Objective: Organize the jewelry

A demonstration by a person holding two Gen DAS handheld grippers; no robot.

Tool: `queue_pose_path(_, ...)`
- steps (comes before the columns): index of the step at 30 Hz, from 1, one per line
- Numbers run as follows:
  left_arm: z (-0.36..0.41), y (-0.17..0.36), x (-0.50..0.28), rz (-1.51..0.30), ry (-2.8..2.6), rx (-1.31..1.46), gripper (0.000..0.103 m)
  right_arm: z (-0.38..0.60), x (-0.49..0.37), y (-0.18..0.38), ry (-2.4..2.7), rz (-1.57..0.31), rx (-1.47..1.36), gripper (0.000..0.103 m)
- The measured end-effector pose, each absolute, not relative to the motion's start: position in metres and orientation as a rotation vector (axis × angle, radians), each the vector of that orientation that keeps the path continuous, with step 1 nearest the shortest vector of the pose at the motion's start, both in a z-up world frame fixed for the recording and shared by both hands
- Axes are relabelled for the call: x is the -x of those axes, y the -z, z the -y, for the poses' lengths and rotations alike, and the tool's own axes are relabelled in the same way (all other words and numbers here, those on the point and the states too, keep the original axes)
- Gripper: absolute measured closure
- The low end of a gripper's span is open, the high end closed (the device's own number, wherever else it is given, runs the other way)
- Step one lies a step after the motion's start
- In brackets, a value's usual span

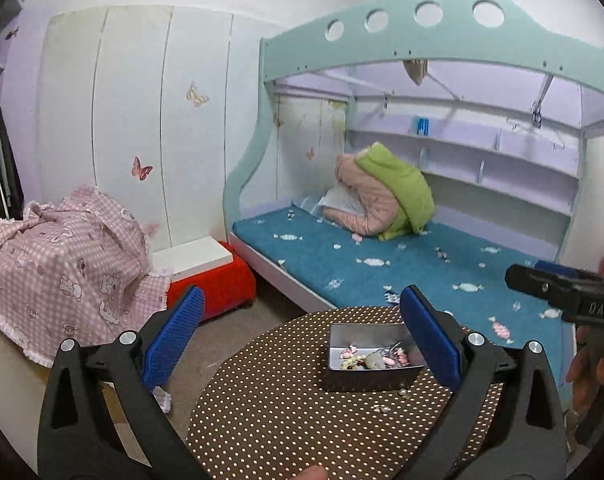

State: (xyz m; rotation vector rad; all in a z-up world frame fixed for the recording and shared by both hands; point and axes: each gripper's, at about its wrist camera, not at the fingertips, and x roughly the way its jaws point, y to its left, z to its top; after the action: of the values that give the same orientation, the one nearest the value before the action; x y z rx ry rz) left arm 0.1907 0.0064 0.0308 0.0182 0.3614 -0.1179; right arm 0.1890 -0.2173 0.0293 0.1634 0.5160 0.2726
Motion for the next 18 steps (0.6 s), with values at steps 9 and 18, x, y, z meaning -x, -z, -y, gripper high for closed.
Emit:
queue_pose_path(9, -0.012, -0.043, -0.137, -0.284, 0.097, 0.004, 0.005, 0.214, -0.129, -0.032, -0.221, -0.426, -0.096, 0.008)
queue_pose_path(18, -0.016, -0.030, -0.093, -0.256, 0.088, 0.025, 0.005, 0.205, -0.084, -0.023, -0.143, -0.352, -0.039, 0.008)
